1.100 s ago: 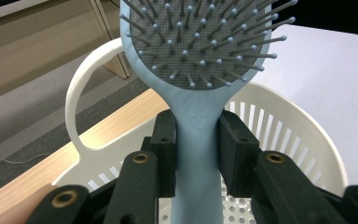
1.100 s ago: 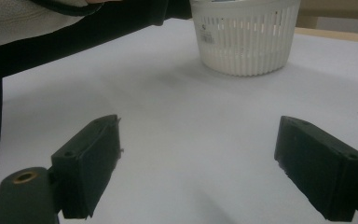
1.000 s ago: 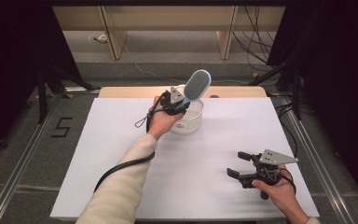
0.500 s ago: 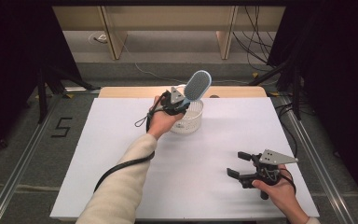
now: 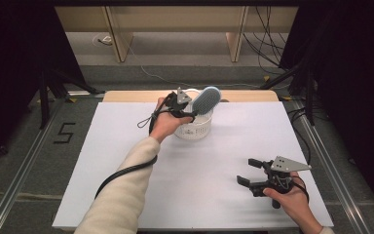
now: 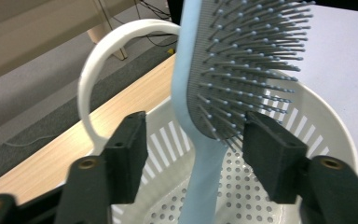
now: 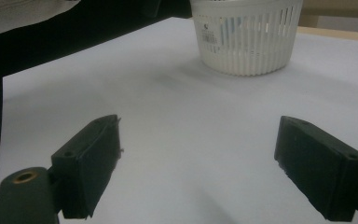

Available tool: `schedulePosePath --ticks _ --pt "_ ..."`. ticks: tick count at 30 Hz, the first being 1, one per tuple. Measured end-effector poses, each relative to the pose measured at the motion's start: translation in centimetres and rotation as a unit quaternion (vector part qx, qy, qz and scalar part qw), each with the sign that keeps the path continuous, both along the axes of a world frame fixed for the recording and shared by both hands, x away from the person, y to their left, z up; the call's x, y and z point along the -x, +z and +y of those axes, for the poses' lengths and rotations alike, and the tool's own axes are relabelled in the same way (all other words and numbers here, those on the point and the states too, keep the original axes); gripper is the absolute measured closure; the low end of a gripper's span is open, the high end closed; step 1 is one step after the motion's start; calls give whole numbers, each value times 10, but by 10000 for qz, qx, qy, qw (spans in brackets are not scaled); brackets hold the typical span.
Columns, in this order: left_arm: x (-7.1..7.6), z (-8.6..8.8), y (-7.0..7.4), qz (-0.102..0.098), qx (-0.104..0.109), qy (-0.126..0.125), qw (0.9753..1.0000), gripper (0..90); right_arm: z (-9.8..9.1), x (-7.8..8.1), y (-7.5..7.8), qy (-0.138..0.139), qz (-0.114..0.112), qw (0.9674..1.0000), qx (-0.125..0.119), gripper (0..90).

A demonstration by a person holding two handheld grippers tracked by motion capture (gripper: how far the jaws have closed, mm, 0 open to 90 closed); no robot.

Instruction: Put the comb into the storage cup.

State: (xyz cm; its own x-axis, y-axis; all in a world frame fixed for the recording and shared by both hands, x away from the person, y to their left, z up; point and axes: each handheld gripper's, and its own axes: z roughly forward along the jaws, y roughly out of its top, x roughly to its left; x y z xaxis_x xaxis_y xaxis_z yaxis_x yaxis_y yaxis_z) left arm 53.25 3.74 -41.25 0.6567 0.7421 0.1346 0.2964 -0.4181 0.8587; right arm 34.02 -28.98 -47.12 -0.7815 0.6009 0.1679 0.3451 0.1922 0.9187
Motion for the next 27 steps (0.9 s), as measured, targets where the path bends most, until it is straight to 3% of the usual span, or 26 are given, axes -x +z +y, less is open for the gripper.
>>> schedulePosePath --ticks 7,12,17,22,27 --pt "7 1 12 15 70 12 10000 182 0 0 0 -11 -1 10000 -8 153" --pt "11 4 12 203 -2 -15 9998 105 0 0 0 -16 3 10000 -6 153" --pt "16 10 15 368 297 -12 9989 24 0 0 0 -17 -3 10000 -1 153" --pt "21 15 16 378 179 -49 9991 0 0 0 0 -28 3 10000 -1 153" --pt "29 19 16 410 233 -140 9988 0 0 0 0 -33 3 10000 3 153"
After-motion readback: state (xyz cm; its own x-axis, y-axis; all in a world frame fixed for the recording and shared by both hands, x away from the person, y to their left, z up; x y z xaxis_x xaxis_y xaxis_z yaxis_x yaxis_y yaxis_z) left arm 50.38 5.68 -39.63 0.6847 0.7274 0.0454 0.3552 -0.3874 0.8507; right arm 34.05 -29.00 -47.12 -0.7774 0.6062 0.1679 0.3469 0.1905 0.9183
